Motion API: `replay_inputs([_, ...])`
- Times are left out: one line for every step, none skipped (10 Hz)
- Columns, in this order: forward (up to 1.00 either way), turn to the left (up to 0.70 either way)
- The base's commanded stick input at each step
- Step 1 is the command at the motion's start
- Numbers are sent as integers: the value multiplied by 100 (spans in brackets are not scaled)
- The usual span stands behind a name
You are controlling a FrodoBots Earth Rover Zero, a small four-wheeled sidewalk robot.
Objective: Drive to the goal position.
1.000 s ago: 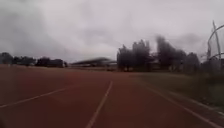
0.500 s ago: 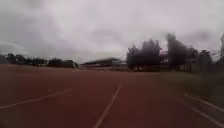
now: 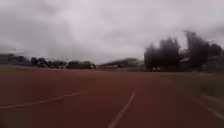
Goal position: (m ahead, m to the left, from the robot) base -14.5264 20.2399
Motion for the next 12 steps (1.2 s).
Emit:
replay_inputs([0, 70])
replay_inputs([0, 70])
replay_inputs([0, 70])
replay_inputs([0, 70])
replay_inputs([0, 70])
replay_inputs([0, 70])
replay_inputs([0, 70])
replay_inputs([0, 70])
replay_inputs([0, 70])
replay_inputs([0, 70])
replay_inputs([0, 70])
replay_inputs([0, 70])
